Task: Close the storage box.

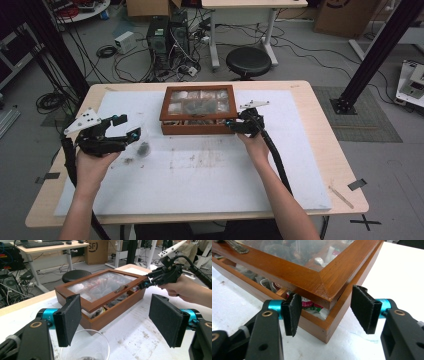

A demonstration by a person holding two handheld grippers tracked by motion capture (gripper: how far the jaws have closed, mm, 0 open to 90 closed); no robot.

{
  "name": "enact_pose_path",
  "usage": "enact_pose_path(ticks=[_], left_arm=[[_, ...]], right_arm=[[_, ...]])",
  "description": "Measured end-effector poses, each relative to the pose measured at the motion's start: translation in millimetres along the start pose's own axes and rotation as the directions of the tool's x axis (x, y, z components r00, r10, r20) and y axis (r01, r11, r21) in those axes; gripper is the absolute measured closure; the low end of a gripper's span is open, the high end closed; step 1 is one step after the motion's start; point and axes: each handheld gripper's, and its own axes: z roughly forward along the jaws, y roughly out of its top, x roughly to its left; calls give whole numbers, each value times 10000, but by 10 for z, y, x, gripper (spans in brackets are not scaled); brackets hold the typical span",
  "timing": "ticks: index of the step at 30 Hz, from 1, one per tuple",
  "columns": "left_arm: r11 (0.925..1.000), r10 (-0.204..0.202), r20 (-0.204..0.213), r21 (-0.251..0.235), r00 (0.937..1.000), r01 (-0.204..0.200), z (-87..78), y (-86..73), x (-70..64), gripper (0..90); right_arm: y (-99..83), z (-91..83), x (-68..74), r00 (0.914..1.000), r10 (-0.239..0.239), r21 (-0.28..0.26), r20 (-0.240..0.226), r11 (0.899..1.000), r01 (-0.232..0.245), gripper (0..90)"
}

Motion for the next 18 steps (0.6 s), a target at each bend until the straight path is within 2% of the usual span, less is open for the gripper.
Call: enact_pose_path(ticks=[18], left_arm=[[10000, 28, -12, -66, 10000, -28, -20, 14, -4, 261]], right_arm=[[-92, -49, 49, 9998, -148, 238, 125, 9996, 145, 433]])
